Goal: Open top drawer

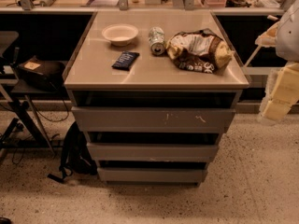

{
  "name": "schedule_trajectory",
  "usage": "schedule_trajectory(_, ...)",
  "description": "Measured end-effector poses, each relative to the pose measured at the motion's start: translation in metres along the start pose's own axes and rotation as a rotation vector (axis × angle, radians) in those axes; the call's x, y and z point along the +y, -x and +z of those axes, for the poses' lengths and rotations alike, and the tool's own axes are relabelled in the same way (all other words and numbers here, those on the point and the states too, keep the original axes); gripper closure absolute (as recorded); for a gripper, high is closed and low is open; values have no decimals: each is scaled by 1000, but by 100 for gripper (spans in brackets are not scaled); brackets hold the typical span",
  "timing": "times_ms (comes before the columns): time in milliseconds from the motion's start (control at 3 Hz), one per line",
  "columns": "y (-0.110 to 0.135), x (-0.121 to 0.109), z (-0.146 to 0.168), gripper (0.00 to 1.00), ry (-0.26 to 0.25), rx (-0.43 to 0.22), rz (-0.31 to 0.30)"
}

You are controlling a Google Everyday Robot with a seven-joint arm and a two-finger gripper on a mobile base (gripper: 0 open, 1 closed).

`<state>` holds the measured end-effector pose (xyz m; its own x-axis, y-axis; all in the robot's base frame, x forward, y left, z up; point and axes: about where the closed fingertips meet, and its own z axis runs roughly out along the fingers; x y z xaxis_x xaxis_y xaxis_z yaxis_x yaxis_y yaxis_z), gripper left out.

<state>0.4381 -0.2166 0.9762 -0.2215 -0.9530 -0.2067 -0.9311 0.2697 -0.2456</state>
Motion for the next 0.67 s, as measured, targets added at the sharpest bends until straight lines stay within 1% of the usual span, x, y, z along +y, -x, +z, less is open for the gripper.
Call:
schedule_trajectory(333, 0, 0, 0, 0, 0, 0, 0)
schedule_trajectory(667, 0, 19, 23, 0, 39, -30, -33)
